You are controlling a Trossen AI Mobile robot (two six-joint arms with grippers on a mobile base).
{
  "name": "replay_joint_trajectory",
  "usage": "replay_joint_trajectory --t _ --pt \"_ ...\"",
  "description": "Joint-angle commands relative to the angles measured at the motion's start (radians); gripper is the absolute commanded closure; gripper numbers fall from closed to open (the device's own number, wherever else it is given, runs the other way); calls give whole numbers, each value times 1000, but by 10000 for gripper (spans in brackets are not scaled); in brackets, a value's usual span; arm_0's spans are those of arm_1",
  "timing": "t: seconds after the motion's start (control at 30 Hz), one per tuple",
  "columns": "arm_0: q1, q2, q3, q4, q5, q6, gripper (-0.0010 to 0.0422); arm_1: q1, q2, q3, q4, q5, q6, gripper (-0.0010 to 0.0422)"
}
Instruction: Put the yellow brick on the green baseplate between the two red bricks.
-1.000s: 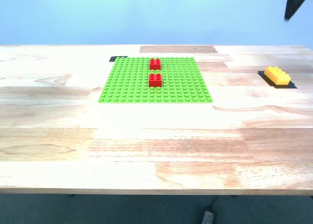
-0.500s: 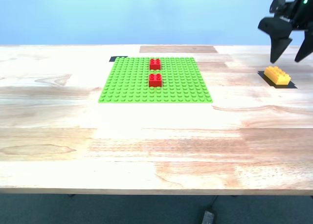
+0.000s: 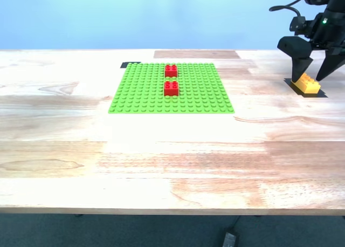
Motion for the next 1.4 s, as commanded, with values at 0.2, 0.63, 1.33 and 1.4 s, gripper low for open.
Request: replay_joint_trajectory --t 0.2,0.63,1.33,1.4 --pt "0 -12 0 4 1 0 412 11 7 -3 26 -5 3 194" --pt "0 -42 0 3 0 0 412 14 7 -34 62 -9 -9 350" --pt "0 -45 0 5 0 0 412 63 -105 19 -5 -34 -116 351" --pt "0 -45 1 5 0 0 413 87 -125 41 -15 -31 -129 351"
